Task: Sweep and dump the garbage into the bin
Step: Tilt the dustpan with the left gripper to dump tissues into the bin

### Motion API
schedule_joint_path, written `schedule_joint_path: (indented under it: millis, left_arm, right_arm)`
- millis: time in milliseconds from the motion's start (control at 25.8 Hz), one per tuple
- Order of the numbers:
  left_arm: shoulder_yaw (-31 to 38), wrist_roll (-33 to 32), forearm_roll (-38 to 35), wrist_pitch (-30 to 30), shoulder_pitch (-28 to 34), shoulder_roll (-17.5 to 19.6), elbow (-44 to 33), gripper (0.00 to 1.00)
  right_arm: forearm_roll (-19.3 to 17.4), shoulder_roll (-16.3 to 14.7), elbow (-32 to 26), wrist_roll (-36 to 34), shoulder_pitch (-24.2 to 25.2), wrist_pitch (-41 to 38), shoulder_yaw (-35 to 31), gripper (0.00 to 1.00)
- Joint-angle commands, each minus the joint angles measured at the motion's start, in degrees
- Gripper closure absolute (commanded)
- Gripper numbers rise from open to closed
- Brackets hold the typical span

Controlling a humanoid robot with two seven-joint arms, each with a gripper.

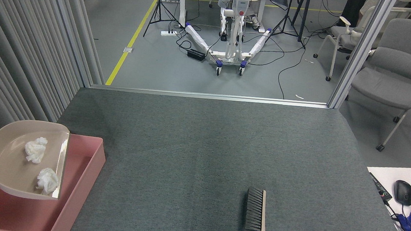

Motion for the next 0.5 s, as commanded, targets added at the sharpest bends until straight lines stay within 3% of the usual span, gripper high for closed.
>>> schedule_joint_path:
  millis: [0,155,348,465]
  left_arm:
    - [0.0,-0.2,-0.1,-1.6,-0.7,2.0,2.8,1.0]
    - [0.0,0.1,-4.6,-3.7,-0.7,4.4,4.3,1.0]
    - [-0.1,0.1,-21.3,-10.8,-8.3,5.9,14.3,1.0]
    - [-0.1,0.1,-22.5,-12.4,-9.4,6.2,15.9,1.0]
  right_arm:
    - [0.0,0.0,0.0,0.0,0.0,-0.1,-0.1,0.02]
    - [0.0,0.0,0.0,0.0,0.0,-0.1,-0.2,0.02]
    - [-0.1,0.0,0.0,-0.1,0.0,-0.1,-0.4,0.02]
    - [-0.1,0.1,0.0,-0.1,0.0,-0.1,-0.5,0.02]
